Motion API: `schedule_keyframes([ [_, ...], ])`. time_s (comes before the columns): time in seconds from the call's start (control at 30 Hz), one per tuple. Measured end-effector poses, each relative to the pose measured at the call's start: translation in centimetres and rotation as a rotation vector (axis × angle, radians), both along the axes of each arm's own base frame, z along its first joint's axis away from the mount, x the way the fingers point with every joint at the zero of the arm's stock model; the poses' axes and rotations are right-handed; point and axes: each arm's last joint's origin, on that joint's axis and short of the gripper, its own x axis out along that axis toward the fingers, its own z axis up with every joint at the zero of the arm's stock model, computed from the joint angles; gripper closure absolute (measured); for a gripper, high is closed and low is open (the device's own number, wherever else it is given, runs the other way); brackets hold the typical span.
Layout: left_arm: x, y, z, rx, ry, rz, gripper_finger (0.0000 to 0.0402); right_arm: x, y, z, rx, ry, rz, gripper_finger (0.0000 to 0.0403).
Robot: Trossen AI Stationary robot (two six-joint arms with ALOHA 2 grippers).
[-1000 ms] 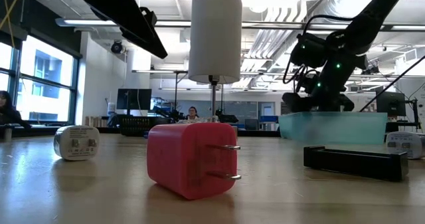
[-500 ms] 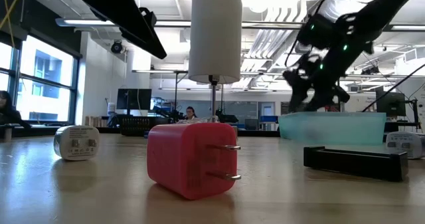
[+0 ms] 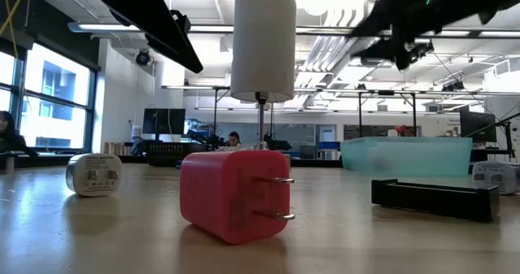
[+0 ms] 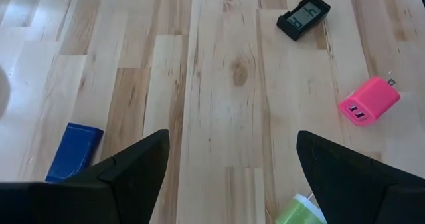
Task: Pick & Place Office items
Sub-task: Put the left black digital clock into the black bin
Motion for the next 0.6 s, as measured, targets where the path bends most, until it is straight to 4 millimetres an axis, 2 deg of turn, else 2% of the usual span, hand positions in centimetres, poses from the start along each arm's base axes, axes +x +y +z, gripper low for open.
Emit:
schedule_keyframes([
  [0.1,0.0,0.0,0.0,-0.003,0.002,0.003,0.0083,0.0,2.0,1.0,-0.112,-0.043,0.092,0.0184],
  [0.23,0.0,0.0,0.0,-0.007,0.002,0.007,0.0083,0.3,4.5,1.1,-0.260,-0.020,0.247,0.0184],
  [0.43,0.0,0.0,0.0,-0.013,0.002,0.013,0.0083,1.3,8.1,-0.3,-0.393,0.062,0.478,0.0184],
  [0.6,0.0,0.0,0.0,-0.016,0.002,0.016,0.0083,2.2,10.0,-1.8,-0.436,0.137,0.587,0.0184],
])
